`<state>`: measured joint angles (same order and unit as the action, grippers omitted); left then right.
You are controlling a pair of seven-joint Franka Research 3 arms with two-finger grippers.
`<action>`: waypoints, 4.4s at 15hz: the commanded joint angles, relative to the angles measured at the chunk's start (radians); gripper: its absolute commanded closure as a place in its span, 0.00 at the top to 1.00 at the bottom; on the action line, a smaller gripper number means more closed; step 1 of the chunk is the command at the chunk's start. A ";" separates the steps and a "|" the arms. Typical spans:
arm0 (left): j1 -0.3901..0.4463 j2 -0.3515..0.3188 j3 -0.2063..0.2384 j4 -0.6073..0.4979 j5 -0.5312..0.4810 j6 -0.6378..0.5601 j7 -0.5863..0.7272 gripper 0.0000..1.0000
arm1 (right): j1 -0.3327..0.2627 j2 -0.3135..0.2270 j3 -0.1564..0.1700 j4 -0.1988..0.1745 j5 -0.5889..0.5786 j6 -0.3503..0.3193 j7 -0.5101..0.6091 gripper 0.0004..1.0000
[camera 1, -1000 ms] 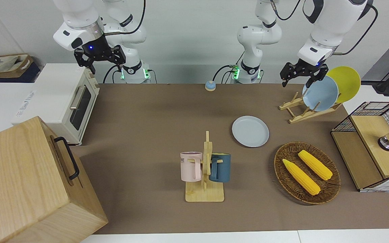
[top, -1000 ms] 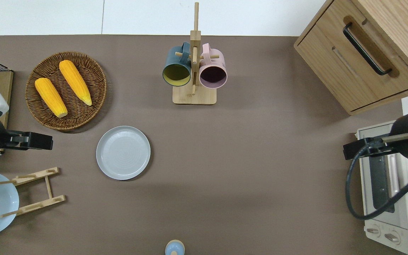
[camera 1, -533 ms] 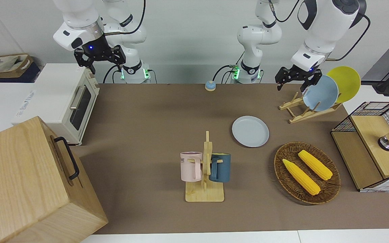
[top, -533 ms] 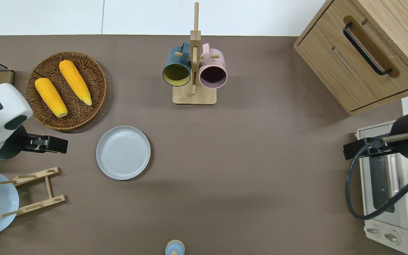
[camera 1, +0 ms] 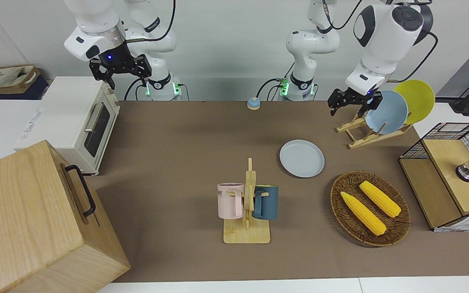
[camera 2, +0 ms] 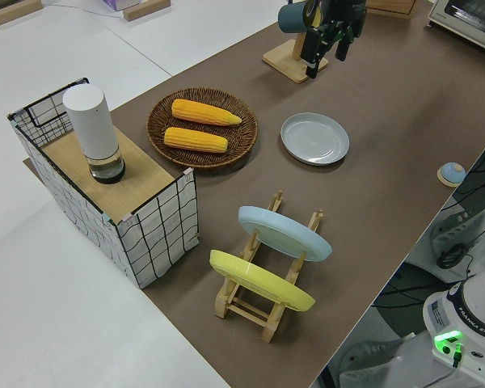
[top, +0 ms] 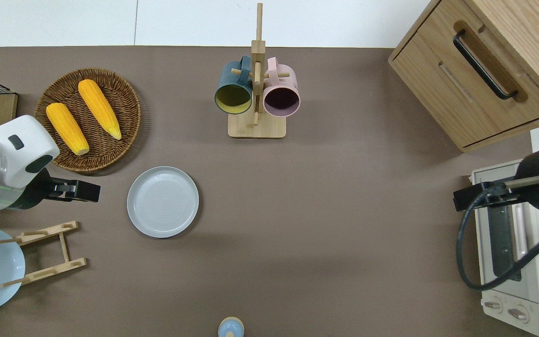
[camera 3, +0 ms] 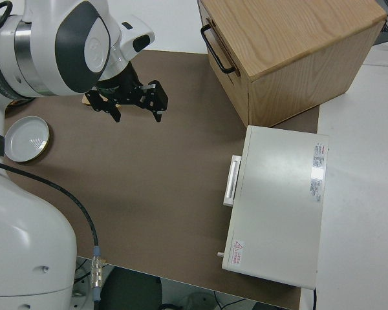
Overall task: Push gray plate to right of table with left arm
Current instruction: 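Move the left gripper toward the gray plate's edge nearest the corn tray, then lower the left gripper against the gray plate's rim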
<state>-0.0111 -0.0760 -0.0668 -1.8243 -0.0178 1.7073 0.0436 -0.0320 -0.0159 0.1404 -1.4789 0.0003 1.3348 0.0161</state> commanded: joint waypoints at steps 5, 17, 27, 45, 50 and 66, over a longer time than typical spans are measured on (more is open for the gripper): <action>-0.007 -0.024 0.004 -0.147 -0.027 0.153 -0.011 0.99 | -0.020 -0.002 0.016 0.009 0.004 -0.016 0.012 0.98; 0.000 -0.022 0.004 -0.296 -0.028 0.337 -0.014 0.99 | -0.019 -0.002 0.016 0.009 0.004 -0.016 0.012 0.98; 0.002 -0.002 0.004 -0.395 -0.028 0.474 -0.014 0.99 | -0.020 -0.002 0.016 0.009 0.004 -0.016 0.013 0.98; -0.006 0.123 0.004 -0.523 -0.027 0.749 -0.077 0.99 | -0.020 -0.002 0.016 0.009 0.004 -0.016 0.013 0.98; -0.004 0.139 0.004 -0.524 -0.027 0.765 -0.080 0.99 | -0.020 -0.002 0.016 0.009 0.004 -0.016 0.013 0.98; -0.006 0.171 0.005 -0.533 -0.027 0.802 -0.085 0.31 | -0.020 -0.002 0.016 0.009 0.004 -0.016 0.013 0.98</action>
<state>-0.0086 0.1037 -0.0643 -2.3354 -0.0348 2.4845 -0.0333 -0.0320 -0.0159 0.1404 -1.4789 0.0003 1.3348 0.0161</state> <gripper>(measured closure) 0.432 0.013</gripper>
